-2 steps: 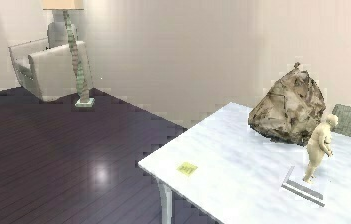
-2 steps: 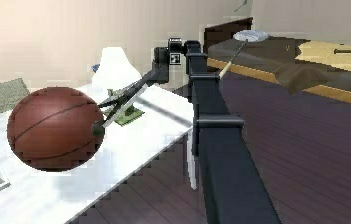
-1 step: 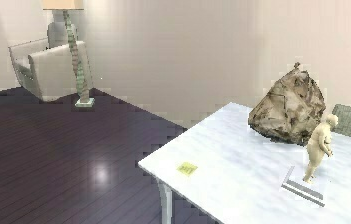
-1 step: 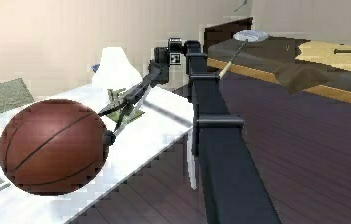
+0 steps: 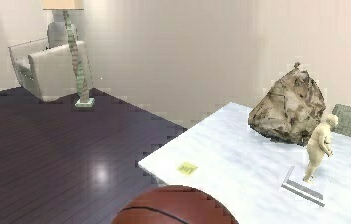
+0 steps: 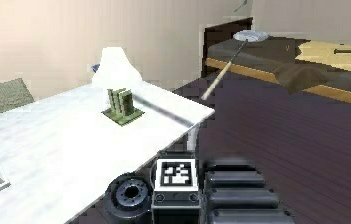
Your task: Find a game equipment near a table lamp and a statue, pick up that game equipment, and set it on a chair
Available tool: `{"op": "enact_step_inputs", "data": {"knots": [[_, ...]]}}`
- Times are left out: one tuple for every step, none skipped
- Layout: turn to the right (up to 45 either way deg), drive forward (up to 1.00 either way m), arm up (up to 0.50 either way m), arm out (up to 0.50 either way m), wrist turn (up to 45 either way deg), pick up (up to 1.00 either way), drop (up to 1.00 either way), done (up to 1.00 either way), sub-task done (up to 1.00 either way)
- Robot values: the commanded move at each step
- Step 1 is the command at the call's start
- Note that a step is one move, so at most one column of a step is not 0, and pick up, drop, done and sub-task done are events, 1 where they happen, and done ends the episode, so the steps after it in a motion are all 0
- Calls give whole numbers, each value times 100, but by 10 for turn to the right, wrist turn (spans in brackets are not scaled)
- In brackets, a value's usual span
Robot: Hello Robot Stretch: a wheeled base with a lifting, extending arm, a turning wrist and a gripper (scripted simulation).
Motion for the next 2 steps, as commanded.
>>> {"op": "enact_step_inputs", "data": {"knots": [[-450,0,0,0,0,0,0,0,0],[-90,0,0,0,0,0,0,0,0]]}}
